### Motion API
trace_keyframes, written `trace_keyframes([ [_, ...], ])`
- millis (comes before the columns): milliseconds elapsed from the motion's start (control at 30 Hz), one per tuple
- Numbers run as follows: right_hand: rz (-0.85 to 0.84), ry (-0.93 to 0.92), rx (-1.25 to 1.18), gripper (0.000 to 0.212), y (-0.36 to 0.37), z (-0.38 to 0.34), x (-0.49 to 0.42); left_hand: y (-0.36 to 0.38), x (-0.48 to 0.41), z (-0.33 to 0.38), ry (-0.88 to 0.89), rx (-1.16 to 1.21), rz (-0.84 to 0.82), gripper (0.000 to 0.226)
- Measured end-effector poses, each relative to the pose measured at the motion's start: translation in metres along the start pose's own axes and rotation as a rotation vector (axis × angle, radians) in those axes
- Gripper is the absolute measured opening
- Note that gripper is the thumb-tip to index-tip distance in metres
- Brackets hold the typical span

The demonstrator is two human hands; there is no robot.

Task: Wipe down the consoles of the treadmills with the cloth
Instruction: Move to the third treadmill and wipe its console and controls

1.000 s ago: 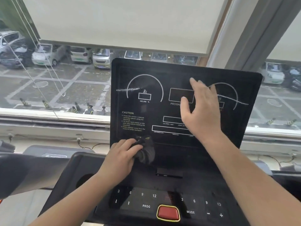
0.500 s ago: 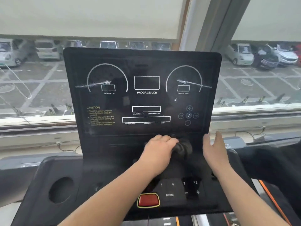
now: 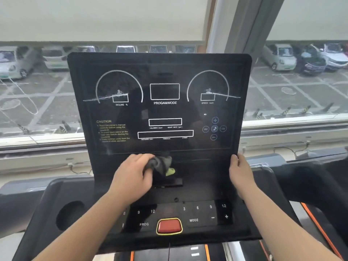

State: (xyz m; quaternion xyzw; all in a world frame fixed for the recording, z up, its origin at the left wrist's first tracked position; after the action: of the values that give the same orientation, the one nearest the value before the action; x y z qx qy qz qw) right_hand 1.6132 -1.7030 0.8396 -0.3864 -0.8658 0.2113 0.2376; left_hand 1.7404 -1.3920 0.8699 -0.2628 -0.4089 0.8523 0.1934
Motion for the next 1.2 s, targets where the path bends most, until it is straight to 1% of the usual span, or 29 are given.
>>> trace_keyframes([
  [133, -0.021, 0.007, 0.015, 0.029, -0.002, 0.006, -0.005, 0.011, -0.005, 0.011, -0.056, -0.031, 0.069, 0.028],
  [233, -0.054, -0.004, 0.044, 0.032, -0.005, 0.009, -0.01, 0.024, -0.011, 0.031, -0.053, -0.012, 0.046, 0.027],
  [367, -0.068, -0.039, 0.043, 0.032, -0.008, 0.017, -0.018, 0.053, -0.023, 0.071, 0.032, -0.018, -0.011, 0.025],
  [467, -0.087, -0.056, 0.045, 0.034, -0.011, 0.021, -0.023, 0.082, -0.033, 0.105, 0.084, -0.02, -0.041, 0.03],
  [533, -0.098, -0.068, 0.063, 0.031, -0.013, 0.022, -0.025, 0.1, -0.04, 0.122, 0.099, -0.026, -0.048, 0.031],
  [600, -0.104, -0.101, 0.093, 0.027, -0.015, 0.021, -0.027, 0.114, -0.046, 0.133, 0.122, -0.036, -0.034, 0.028],
  [733, -0.122, -0.134, 0.123, 0.022, -0.015, 0.022, -0.03, 0.129, -0.046, 0.139, 0.196, -0.065, 0.003, 0.03],
  [800, -0.131, -0.148, 0.13, 0.016, -0.014, 0.025, -0.03, 0.132, -0.046, 0.142, 0.231, -0.069, -0.016, 0.03],
  [833, -0.141, -0.154, 0.139, 0.018, -0.013, 0.028, -0.03, 0.134, -0.047, 0.145, 0.245, -0.072, -0.031, 0.029],
  [900, -0.174, -0.155, 0.134, 0.036, -0.013, 0.036, -0.032, 0.136, -0.049, 0.151, 0.262, -0.076, -0.07, 0.026],
  [933, -0.19, -0.156, 0.116, 0.04, -0.013, 0.041, -0.034, 0.136, -0.049, 0.152, 0.261, -0.077, -0.089, 0.026],
  [967, -0.198, -0.15, 0.093, 0.039, -0.013, 0.041, -0.033, 0.135, -0.048, 0.153, 0.255, -0.077, -0.098, 0.027],
  [1100, -0.13, -0.115, 0.109, 0.018, -0.015, 0.022, -0.021, 0.119, -0.046, 0.141, 0.177, -0.01, -0.105, 0.031],
  [1200, -0.056, -0.071, 0.194, 0.032, -0.012, 0.014, -0.016, 0.097, -0.043, 0.123, 0.123, 0.005, -0.041, 0.025],
])
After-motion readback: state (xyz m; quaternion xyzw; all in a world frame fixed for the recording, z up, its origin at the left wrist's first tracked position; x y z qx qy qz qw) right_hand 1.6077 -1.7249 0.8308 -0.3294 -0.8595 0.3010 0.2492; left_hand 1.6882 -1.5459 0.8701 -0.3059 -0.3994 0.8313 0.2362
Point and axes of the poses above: each hand's wrist, its own x-axis away from the middle knuckle, its own y-axis out of the palm, z = x × y, the point moved 2 cm from there along -x, towards the middle knuckle, and after that the axes turned 7 degrees about x, right-handed, at the moved point
